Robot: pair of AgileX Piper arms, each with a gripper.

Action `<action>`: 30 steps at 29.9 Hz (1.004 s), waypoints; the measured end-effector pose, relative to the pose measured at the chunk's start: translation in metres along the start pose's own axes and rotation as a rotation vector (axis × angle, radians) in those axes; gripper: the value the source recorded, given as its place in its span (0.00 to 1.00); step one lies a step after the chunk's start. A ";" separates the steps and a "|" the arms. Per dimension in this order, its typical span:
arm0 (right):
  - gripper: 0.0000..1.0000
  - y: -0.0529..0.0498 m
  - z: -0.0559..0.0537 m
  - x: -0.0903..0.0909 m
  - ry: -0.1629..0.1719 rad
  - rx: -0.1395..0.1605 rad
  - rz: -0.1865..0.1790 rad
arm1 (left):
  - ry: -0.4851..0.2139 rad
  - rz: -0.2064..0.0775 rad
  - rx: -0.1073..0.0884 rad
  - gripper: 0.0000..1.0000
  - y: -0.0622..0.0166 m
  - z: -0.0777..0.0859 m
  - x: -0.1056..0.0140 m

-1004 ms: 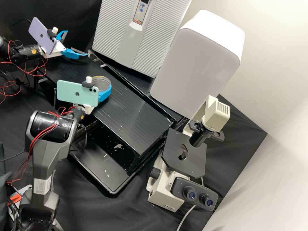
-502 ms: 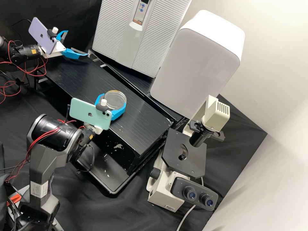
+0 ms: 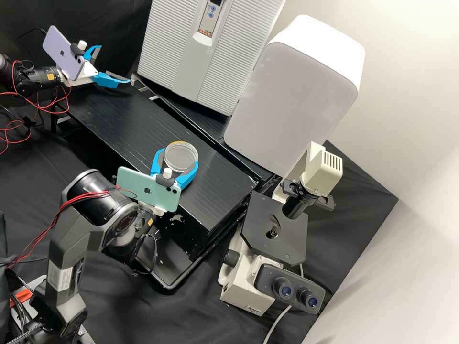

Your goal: Slide the petri dish to the right

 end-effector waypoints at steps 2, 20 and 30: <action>0.00 0.002 0.003 -0.002 0.006 -0.009 -0.010 | 0.000 0.000 0.000 1.00 0.0000 0.000 0.000; 0.00 0.026 0.030 -0.011 -0.181 0.047 0.138 | 0.000 0.000 0.000 1.00 0.0000 0.000 0.000; 1.00 0.026 0.031 -0.011 -0.183 0.048 0.140 | 0.000 0.000 0.000 1.00 0.0000 0.000 0.000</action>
